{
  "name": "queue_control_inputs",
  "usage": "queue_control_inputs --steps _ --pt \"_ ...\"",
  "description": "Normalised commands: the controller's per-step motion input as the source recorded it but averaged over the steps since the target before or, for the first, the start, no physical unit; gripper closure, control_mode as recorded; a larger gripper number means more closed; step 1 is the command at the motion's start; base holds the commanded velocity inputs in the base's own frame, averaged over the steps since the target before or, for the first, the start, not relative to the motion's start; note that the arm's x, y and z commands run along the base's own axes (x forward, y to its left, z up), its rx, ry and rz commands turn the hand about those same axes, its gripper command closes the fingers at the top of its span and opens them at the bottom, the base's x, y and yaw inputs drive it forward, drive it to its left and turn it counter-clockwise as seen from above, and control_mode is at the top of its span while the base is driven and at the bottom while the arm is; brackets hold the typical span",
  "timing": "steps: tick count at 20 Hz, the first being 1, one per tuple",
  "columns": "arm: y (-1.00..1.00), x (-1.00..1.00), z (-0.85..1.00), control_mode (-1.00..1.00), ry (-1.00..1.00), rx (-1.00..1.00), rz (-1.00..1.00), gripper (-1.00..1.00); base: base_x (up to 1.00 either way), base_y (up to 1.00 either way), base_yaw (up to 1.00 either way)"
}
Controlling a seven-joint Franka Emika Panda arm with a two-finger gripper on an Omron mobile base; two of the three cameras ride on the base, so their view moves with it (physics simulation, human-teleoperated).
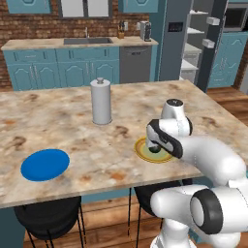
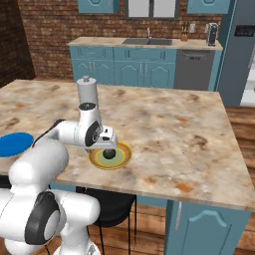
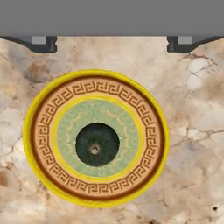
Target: Transport the chicken drumstick and squash to the fridge. Place the chicken drumstick on the rack containing meat and place the squash on the rack containing the vegetable, ensuring meats and vegetables are on different racks.
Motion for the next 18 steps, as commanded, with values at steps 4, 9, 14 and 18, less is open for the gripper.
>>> queue_control_inputs --steps 4,9,14,18 --pt "0.00 0.46 -0.32 -1.00 0.01 0.00 0.00 -1.00 0.00 0.00 0.00" --pt "-0.02 0.31 -0.12 -1.00 0.00 0.00 0.00 -1.00 0.00 0.00 0.00" --pt "-0.04 0.35 -0.24 -1.00 0.01 0.01 0.01 -1.00 0.00 0.00 0.00" --pt "-0.07 0.02 -0.22 -1.00 0.05 0.02 0.00 -1.00 0.00 0.00 0.00"
